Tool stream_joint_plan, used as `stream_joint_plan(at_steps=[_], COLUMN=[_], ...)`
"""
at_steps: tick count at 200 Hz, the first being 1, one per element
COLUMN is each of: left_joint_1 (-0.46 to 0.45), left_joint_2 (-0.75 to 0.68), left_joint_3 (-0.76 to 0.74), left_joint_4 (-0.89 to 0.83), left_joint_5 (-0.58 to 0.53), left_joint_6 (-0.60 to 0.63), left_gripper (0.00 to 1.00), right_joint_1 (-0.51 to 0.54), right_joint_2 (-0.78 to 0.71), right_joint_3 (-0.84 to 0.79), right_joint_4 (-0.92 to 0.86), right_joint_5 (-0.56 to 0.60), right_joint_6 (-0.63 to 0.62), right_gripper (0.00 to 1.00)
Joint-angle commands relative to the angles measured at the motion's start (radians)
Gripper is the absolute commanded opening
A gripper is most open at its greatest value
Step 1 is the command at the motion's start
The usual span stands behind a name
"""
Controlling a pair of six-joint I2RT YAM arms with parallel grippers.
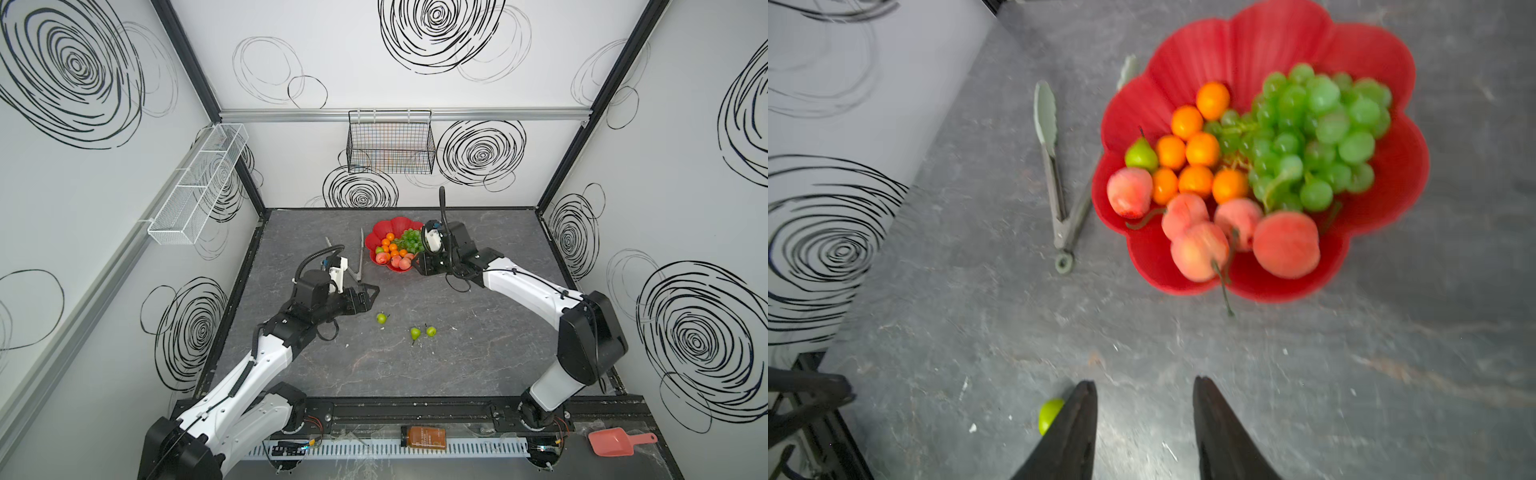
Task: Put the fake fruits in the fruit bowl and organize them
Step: 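Move the right gripper back down to another small green pear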
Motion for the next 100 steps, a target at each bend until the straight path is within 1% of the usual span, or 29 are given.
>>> stream_joint_plan(at_steps=[1,19,58,81,100], left_joint_1=[-0.066,-0.13,-0.281,-0.37,-0.44], left_joint_2=[-0.041,-0.057,-0.079,-0.081,-0.078], left_joint_3=[-0.031,-0.053,-0.082,-0.116,-0.134], left_joint_4=[0.02,0.024,0.004,0.033,0.059], left_joint_5=[-0.065,-0.094,-0.177,-0.214,-0.252], left_joint_6=[-0.026,-0.053,-0.095,-0.13,-0.151], left_gripper=[0.96,0.96,0.96,0.96,0.96], right_joint_1=[0.008,0.017,0.056,0.065,0.093], right_joint_2=[-0.095,-0.159,-0.274,-0.287,-0.272], right_joint_3=[-0.103,-0.192,-0.315,-0.36,-0.374], right_joint_4=[-0.008,-0.047,-0.137,-0.162,-0.181], right_joint_5=[0.05,0.078,0.103,0.083,0.068], right_joint_6=[0.048,0.089,0.146,0.147,0.152], right_gripper=[0.44,0.44,0.45,0.5,0.51])
